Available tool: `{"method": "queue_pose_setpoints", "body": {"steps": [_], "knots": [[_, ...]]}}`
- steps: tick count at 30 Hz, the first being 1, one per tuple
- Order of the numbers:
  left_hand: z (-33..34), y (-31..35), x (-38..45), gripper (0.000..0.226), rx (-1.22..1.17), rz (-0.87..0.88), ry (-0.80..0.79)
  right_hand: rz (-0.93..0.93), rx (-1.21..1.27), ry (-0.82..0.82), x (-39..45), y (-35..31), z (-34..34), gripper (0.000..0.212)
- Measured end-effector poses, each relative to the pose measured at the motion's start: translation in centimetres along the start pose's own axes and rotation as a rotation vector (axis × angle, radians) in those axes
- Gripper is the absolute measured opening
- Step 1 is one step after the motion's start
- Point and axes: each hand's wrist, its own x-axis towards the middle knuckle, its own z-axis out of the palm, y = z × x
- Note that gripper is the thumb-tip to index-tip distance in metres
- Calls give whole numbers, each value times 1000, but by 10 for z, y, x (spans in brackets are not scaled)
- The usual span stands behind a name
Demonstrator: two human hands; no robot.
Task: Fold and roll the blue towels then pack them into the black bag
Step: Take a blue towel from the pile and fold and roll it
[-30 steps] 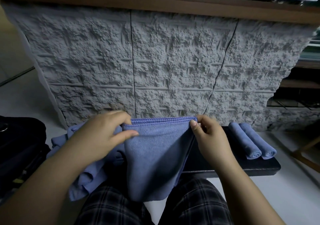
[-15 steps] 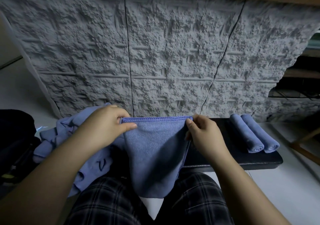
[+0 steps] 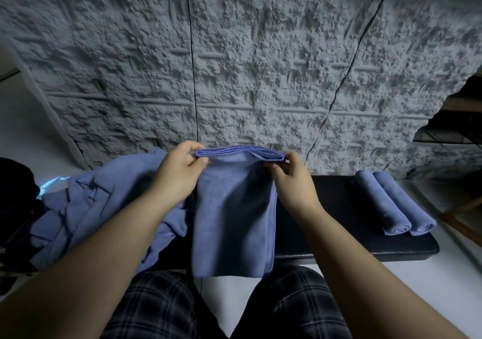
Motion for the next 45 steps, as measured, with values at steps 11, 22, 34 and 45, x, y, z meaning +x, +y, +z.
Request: {"method": "queue_pose_setpoints", "body": {"steps": [11,22,34,45], "knots": [[22,-82,-37,74,292,-112,-378,159,-223,-342,-5,63,26,61],[28,-135,-110,66,706,223,-430,257,-385,-184,-72,114,36,30],[22,-129,-118,63,883,350,-173,240,-386,-193,-83,113,33,16],[22,-132,-124,42,1039,382,-264,121,-528,-104,-74,116,39,13]]}}
